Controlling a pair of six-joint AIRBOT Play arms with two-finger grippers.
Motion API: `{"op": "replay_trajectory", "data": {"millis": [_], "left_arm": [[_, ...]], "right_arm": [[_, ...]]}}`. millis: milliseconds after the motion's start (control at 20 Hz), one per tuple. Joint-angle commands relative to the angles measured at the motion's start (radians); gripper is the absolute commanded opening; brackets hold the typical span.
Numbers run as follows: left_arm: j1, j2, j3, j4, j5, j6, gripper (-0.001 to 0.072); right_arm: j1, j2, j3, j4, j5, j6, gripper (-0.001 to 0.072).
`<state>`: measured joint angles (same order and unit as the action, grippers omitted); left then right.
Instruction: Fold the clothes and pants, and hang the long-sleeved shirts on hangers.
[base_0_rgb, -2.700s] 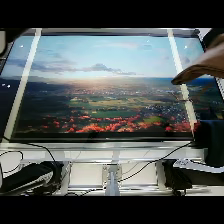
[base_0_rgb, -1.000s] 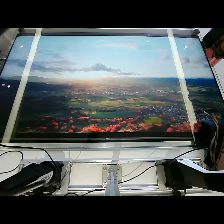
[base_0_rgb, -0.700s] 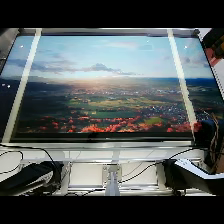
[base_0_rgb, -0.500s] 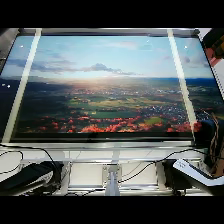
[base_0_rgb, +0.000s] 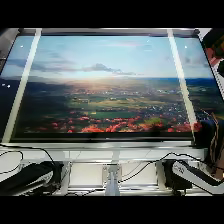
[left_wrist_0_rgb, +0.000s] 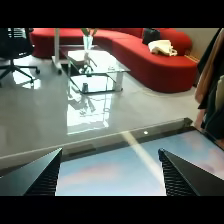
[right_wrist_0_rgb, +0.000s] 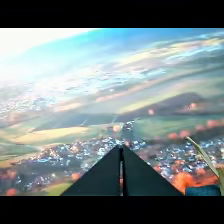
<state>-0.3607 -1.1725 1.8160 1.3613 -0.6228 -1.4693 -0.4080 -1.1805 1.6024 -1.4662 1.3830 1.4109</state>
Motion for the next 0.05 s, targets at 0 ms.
{"op": "replay_trajectory", "data": {"millis": [0], "left_arm": [[0.001, 0.001, 0.000, 0.000, 0.000, 0.000, 0.0691]], "right_arm": [[0.023, 0.000, 0.000, 0.016, -0.013, -0.014, 0.0023]]}}
